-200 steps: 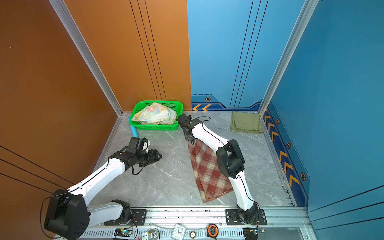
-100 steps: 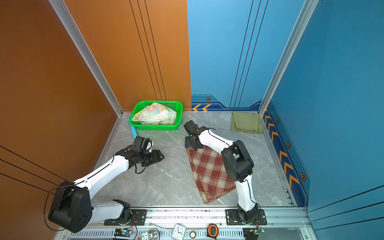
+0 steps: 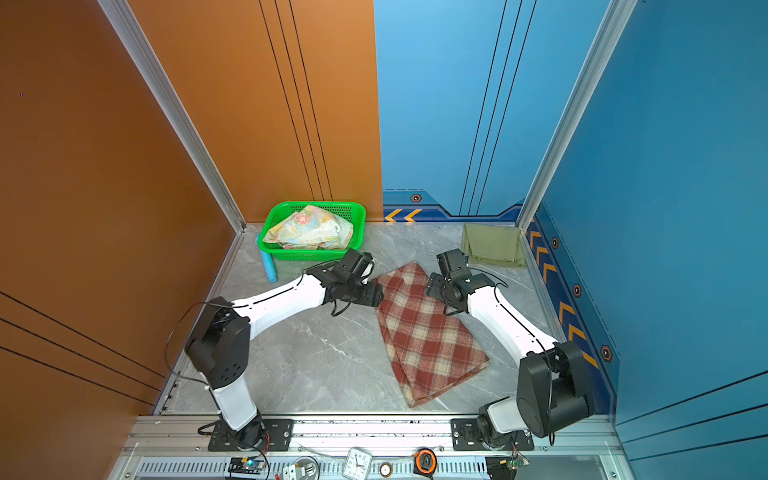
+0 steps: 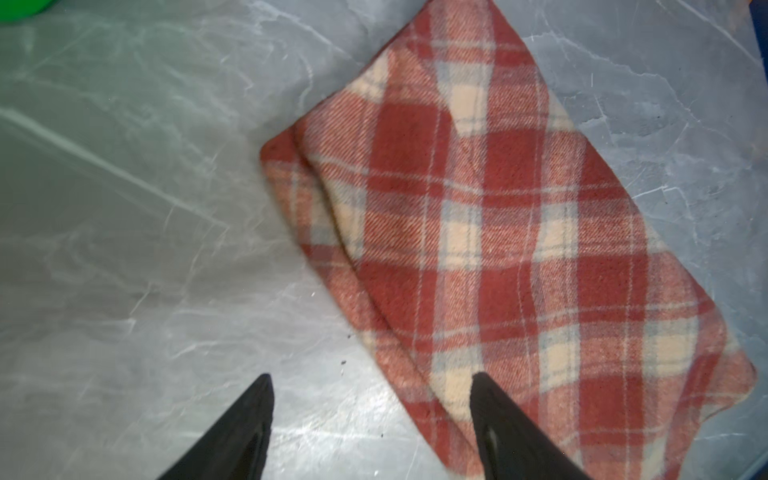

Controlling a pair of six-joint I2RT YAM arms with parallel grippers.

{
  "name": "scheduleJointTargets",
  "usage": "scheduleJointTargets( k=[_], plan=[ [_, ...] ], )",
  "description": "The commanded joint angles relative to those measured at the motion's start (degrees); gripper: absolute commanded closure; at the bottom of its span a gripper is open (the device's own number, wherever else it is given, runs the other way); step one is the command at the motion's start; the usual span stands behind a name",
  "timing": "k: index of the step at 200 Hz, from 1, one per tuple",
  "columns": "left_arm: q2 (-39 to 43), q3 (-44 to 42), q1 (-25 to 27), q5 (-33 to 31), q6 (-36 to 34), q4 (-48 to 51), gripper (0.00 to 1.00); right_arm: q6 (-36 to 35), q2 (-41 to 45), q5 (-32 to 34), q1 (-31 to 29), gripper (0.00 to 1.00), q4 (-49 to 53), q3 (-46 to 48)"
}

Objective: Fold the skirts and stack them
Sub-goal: 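Grasp the folded plaid skirt's edges with both grippers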

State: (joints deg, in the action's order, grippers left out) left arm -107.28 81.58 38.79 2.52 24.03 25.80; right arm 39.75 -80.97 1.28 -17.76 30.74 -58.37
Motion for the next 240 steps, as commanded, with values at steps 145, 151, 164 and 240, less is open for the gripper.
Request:
scheduleJointTargets(
  k=[145,151,164,240],
  plan=[
    [-17.93,11.85,-2.08,-1.94,-4.73,7.6,0.35,2.59,-10.23,-3.25,-0.18,0.23,-1.48,2.92],
    [-17.26,10.65,-2.16,-1.7,-4.33,7.55,0.35,2.44,-11.51,-3.65,-0.42,0.23,-2.12,2.46],
    [-16.04,8.38,-2.22,-1.73,-3.78,7.52,0.36,1.97,-14.75,-3.83,-1.16,0.23,-3.27,1.01],
    [-1.75,-9.29,-1.8,-0.44,6.0,2.14,0.42,-8.02,-32.88,-5.19,-1.31,0.22,-5.78,-17.77]
  ],
)
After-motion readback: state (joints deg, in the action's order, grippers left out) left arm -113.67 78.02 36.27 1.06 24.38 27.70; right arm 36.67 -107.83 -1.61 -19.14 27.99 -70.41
